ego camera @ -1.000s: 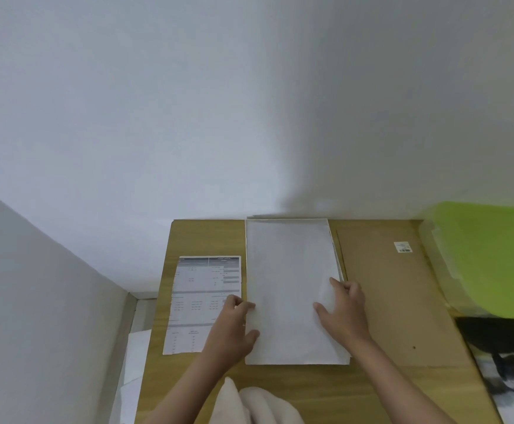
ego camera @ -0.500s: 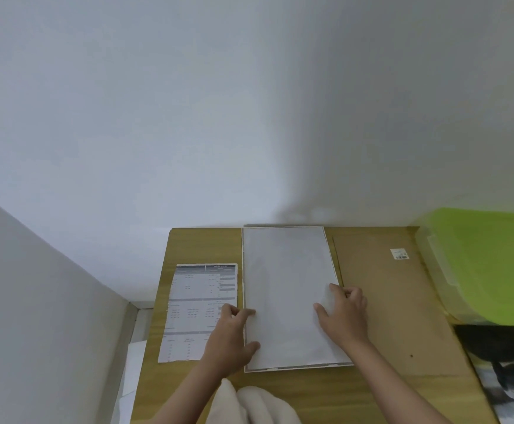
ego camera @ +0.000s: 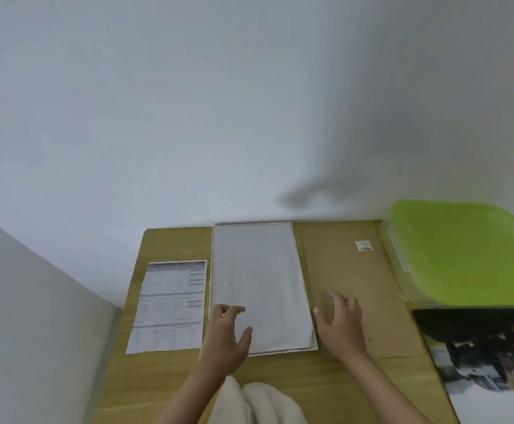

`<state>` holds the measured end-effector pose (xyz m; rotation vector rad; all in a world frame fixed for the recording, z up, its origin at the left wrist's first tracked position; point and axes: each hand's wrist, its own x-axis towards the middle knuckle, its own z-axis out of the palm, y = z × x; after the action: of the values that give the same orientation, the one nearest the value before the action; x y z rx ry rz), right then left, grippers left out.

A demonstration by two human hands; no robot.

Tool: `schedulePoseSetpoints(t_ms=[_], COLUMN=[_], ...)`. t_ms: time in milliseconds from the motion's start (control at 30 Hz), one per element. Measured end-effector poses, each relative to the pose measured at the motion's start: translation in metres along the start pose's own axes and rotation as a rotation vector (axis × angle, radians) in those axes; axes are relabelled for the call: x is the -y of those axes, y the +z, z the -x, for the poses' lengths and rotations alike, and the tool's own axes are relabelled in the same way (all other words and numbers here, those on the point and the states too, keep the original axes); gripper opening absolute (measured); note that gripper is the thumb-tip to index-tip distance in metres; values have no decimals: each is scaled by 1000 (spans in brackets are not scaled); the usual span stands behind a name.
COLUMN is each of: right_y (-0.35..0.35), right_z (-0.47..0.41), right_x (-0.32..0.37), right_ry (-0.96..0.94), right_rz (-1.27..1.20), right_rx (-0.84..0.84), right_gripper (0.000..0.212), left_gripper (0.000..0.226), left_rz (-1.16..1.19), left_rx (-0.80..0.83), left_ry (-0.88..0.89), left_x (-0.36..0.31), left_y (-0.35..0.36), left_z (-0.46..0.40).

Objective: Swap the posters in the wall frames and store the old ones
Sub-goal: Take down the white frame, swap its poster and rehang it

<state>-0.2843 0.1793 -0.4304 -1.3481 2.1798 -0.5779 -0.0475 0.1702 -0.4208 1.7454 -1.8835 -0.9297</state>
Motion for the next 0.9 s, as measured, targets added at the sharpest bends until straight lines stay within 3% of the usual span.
schedulePoseSetpoints(t_ms=[200, 400, 700, 900], right_y=[-59, -91, -95, -96], right_z=[-9, -18, -25, -30], right_x=[-59, -107, -129, -131], right_ry=[152, 228, 132, 178], right_rz=[99, 152, 163, -91], right_rx=[-104, -64, 32, 75], right_gripper=[57, 56, 58, 65], left_gripper=[35, 18, 37, 43], left_rz=[74, 92, -10, 106], left_rx=[43, 81, 63, 20], left_ry=[-42, -167, -342, -417], left_x=[-66, -111, -137, -140], left_y=[58, 112, 146, 149], left_z=[5, 17, 36, 36])
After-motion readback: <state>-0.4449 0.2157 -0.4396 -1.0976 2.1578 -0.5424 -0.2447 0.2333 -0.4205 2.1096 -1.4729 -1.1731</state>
